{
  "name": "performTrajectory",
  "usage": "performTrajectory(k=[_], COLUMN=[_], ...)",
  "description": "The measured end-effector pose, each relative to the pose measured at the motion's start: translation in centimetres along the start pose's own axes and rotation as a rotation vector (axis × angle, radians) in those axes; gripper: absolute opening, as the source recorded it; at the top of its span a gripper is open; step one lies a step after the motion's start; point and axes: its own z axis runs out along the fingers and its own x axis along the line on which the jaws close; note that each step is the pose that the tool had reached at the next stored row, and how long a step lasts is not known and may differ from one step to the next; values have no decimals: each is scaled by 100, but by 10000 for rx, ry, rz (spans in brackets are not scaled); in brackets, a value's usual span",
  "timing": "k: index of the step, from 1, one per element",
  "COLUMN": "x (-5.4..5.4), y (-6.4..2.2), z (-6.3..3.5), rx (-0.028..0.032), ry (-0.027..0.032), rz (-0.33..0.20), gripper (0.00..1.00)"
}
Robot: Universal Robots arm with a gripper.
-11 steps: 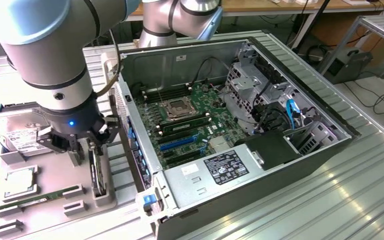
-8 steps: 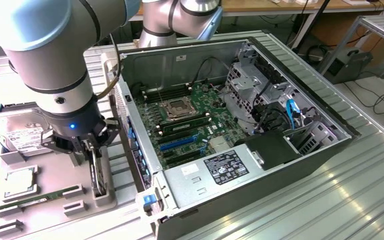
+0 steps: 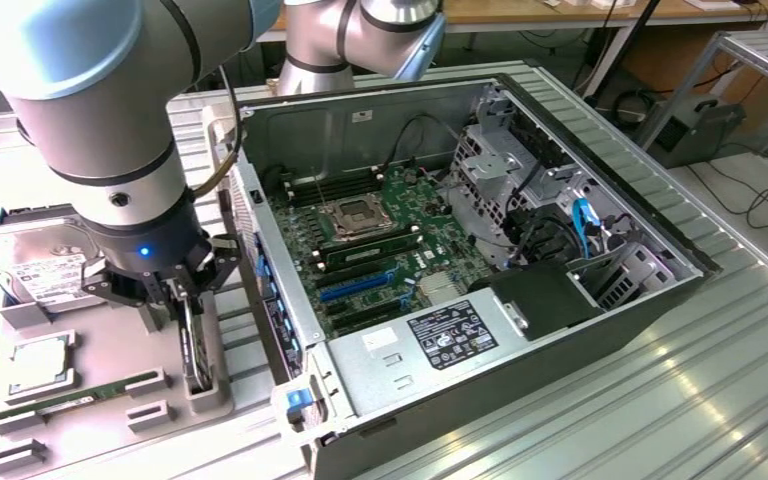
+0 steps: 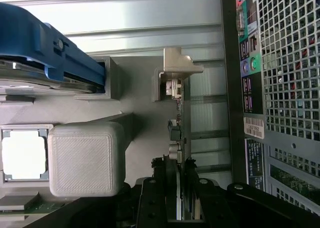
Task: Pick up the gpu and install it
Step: 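Pick up the gpu and move the gpu toward the slot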
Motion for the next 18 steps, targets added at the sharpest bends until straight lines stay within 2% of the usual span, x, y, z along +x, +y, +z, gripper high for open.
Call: performTrajectory(k=[18], x=[-1], y=[4], z=[-48], rx=[0], ry=[1], rz=[0], gripper=[27])
